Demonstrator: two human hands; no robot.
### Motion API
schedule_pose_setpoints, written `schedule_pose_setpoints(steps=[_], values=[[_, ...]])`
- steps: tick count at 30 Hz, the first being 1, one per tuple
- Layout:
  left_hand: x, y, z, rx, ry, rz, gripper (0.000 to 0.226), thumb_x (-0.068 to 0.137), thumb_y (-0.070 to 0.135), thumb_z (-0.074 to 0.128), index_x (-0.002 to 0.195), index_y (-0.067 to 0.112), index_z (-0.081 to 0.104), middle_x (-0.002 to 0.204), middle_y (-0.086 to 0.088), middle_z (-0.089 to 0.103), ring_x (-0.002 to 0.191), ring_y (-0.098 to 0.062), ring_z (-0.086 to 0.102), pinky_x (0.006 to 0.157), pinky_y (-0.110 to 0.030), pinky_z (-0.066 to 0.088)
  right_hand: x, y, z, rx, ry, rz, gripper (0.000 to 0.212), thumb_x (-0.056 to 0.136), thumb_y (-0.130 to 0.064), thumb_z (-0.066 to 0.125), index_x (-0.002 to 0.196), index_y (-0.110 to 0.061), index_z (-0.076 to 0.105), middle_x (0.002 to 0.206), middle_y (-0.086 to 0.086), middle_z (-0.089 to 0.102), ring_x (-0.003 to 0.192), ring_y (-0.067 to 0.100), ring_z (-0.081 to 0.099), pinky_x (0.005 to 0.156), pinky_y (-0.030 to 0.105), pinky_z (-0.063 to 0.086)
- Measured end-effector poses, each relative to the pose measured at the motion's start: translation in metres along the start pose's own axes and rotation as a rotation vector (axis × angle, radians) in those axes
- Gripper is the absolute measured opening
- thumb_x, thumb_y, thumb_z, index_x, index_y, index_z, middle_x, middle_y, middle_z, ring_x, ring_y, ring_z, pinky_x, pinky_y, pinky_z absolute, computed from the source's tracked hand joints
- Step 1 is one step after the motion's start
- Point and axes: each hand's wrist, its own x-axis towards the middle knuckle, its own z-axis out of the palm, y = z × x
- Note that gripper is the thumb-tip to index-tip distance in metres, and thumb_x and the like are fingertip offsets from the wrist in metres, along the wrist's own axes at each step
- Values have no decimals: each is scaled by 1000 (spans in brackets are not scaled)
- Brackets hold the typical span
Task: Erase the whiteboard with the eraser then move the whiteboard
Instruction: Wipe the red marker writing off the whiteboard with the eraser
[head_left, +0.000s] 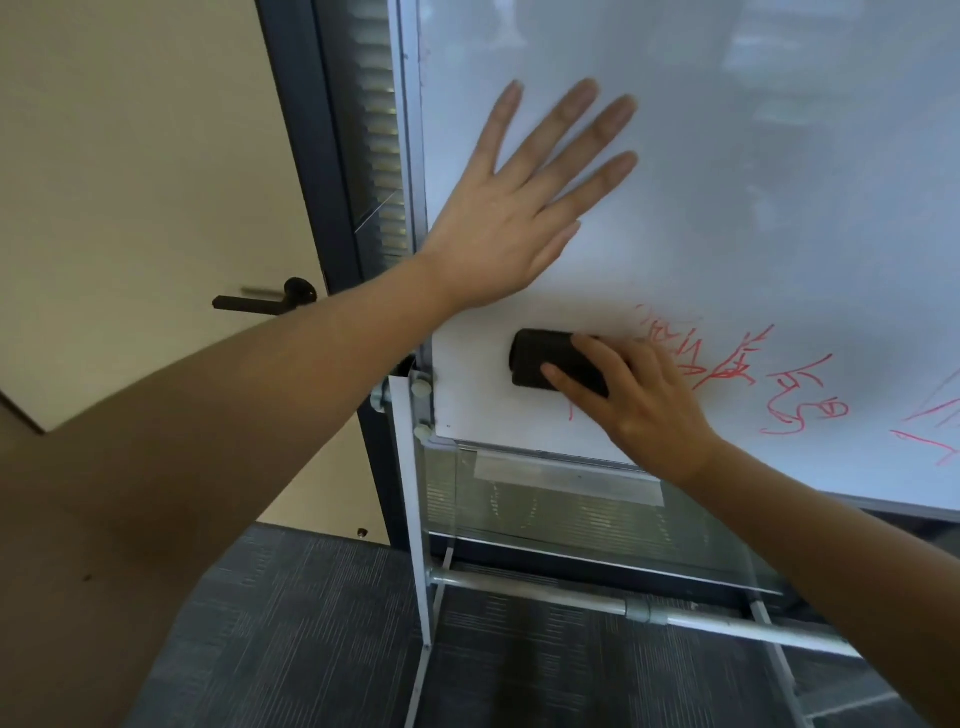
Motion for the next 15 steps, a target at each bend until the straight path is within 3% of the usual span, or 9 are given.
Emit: schedule_pose_setpoints(steps=[7,15], values=[[-4,15,5,10,-29,-25,49,102,26,41,150,22,35,151,-20,38,138,-42,37,108,-67,16,-25,3,4,-14,-74,-106,40,98,-2,42,135,-16,47,130,19,43,109,35,46,104,47,33],[-4,17,7,13,-42,-37,55,100,28,45,152,23,26,153,-20,35,140,-42,33,109,-68,16,6,43,-23,-50,103,117,38,93,-3,59,128,-18,62,128,17,44,107,34,48,90,44,41]])
